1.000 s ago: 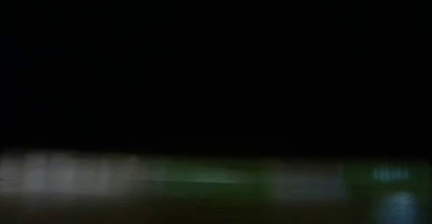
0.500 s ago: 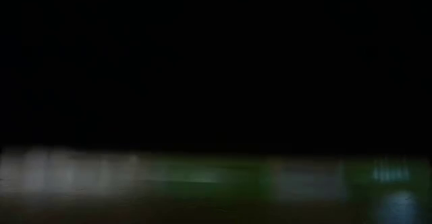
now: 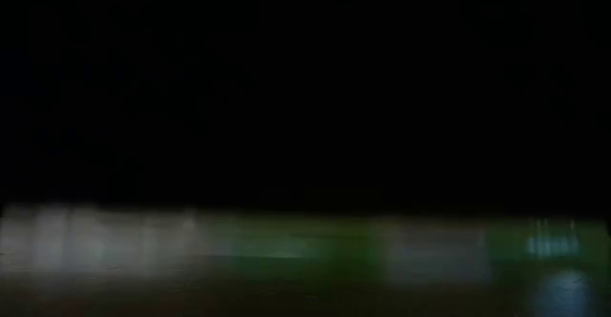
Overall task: Stack baskets on shelf by color
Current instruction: Put the bottom left green basket on the shelf
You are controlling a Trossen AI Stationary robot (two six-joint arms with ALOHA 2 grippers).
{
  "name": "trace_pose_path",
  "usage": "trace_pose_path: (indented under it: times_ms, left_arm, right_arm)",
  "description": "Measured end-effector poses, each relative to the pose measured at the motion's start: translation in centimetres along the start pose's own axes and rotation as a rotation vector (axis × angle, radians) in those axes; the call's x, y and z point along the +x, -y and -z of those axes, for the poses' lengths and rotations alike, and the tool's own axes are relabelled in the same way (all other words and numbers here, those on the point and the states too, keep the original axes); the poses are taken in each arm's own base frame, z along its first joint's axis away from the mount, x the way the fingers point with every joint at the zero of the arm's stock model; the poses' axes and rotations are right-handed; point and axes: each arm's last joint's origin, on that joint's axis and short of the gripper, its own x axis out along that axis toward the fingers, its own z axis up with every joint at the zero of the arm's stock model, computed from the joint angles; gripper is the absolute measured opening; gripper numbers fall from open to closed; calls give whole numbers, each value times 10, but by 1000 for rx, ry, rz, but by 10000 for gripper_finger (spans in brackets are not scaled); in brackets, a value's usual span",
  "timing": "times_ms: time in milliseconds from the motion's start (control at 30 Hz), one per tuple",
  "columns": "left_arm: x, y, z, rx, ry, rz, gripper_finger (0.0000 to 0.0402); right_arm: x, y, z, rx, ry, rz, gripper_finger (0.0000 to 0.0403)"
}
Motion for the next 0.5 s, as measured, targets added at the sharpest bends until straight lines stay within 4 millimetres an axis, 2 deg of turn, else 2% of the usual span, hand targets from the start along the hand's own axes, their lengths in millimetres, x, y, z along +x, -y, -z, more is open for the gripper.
trace_pose_path:
  times_ms: [300,500]
  left_arm:
    - [0,0,0,2,0,0,71]
    - [0,0,0,3,0,0,71]
  right_arm:
    - [14,1,-3,7,-13,5,106]
    - [36,6,-3,36,-62,21,106]
